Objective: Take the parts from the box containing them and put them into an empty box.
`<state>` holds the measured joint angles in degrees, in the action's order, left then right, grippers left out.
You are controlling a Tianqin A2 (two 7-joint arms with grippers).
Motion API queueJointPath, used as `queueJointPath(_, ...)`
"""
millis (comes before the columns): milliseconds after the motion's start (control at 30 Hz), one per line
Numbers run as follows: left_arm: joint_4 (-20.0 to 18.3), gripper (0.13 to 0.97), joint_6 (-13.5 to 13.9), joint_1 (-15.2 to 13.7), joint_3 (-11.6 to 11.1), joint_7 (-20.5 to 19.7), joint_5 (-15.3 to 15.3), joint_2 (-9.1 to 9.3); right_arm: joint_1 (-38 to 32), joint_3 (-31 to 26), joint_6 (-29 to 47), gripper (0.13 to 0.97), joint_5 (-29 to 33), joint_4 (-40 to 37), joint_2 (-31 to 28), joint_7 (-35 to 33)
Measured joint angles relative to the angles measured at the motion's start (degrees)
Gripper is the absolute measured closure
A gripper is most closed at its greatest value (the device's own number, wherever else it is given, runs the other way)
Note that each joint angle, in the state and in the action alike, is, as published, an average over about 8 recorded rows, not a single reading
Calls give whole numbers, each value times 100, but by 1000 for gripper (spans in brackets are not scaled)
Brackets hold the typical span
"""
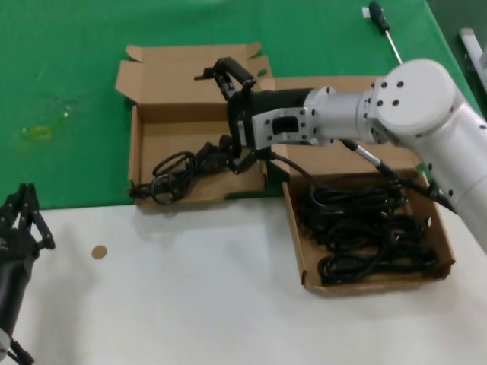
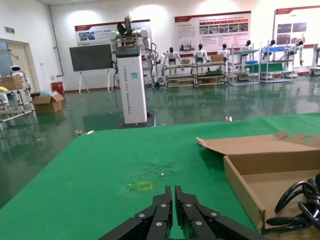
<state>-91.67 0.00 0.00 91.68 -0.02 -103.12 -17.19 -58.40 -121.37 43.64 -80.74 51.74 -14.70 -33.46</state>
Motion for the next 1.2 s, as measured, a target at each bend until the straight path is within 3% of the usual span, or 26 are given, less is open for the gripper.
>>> queueJointPath(200, 0, 907, 0, 0, 0, 0, 0, 0, 285, 145, -211, 136, -110, 194, -12, 162)
queueJointPath(433, 0, 885, 0, 0, 0, 0, 0, 0, 789, 399, -583, 131, -302, 537, -34, 447)
queueJointPath(733, 0, 756, 0, 0, 0, 0, 0, 0, 1491, 758, -1113, 129, -572, 1018, -64, 854)
queueJointPath(1200, 0, 423, 0, 0, 0, 0, -1, 0, 2601, 1322, -1941, 129, -996, 1777, -111, 1489)
